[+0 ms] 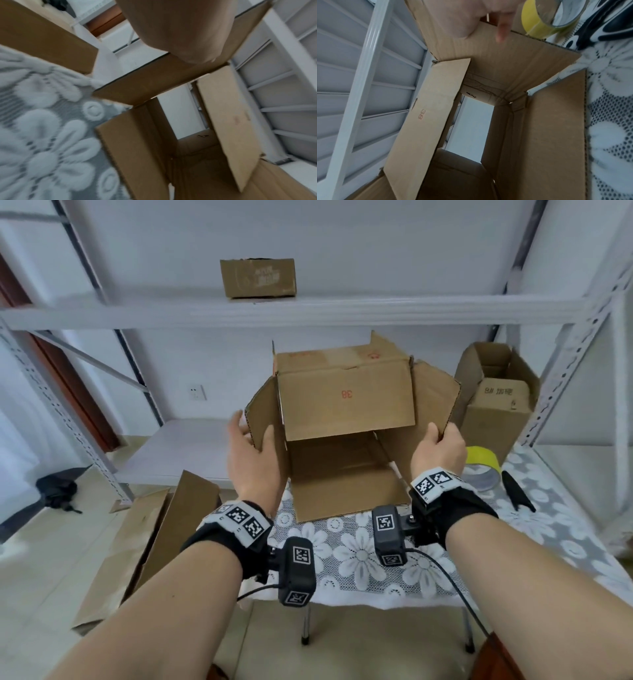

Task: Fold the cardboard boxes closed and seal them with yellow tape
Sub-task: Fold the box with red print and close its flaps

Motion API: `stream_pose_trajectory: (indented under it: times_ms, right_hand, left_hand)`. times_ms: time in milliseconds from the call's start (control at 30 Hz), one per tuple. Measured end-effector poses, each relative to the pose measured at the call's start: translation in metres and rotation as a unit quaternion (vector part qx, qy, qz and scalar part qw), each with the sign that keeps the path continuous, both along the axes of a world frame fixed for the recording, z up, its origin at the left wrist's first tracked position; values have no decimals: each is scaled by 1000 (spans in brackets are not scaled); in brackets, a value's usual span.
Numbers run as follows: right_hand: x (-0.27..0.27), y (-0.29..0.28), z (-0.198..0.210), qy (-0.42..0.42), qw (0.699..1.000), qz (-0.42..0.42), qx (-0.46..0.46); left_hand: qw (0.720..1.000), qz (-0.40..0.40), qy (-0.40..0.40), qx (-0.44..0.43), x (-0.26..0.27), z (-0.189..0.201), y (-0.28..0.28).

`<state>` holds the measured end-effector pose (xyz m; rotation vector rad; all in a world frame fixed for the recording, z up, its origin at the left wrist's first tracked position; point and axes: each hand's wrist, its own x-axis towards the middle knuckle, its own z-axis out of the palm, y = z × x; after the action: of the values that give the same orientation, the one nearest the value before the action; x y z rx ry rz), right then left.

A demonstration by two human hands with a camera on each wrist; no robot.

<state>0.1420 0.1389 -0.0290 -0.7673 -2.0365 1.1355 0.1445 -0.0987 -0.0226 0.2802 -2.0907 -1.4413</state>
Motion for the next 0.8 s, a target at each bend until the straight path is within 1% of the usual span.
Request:
stream_pose_trajectory:
  times_ms: [67,133,167,200,267,300,333,367,400,467,500,533,567,600,633,700,800]
  right_hand:
    - [-1,0,5,12,1000,-17,-11]
    - [-3,1,13,39,998,-29,-35]
    - [-3,1,18,53,997,-35,-35]
    - [-4,1,22,69,997,-39,-25]
    - [-6,-1,29,94,995,-42,6]
    - [-7,-3,32,99,994,-40,24]
    - [-8,-6,35,103,993,-35,43]
    - [-7,-8,36,104,992,-27,64]
    - [-7,-10,37,104,991,-18,84]
    - [-4,-16,39,98,988,-6,116]
    - [-3,-17,38,93,986,-4,136]
    - [-2,-19,38,88,983,-1,163]
    - [-1,-20,38,83,977,5,196]
    - [-1,-21,38,76,970,15,230]
    - [-2,-21,39,68,962,31,264]
    - [-4,-24,40,51,937,74,338]
    - [-8,-30,45,-24,897,134,421]
  left_hand:
    - [999,10,33,-41,-1,15,1]
    - [986,26,76,-144,-4,27,-1]
    - [971,37,102,-214,-5,31,-2]
    - [948,47,126,-287,-7,35,-2]
    - [895,69,162,-410,-13,42,1]
    - [872,74,161,-456,-14,47,5]
    - [858,69,146,-488,-13,53,8]
    - [855,57,121,-500,-11,59,11]
    - [867,36,77,-491,-8,64,14]
    - [901,-1,-32,-433,-3,73,18]
    - [909,-8,-68,-410,-3,75,18]
    - [912,-8,-82,-402,-4,76,16]
    - [909,-6,-85,-409,-6,75,14]
    - [898,0,-82,-431,-6,74,11]
    - [882,9,-78,-465,-6,73,8]
    - [838,32,-65,-540,-5,72,2]
    - [781,44,-59,-620,-6,76,0]
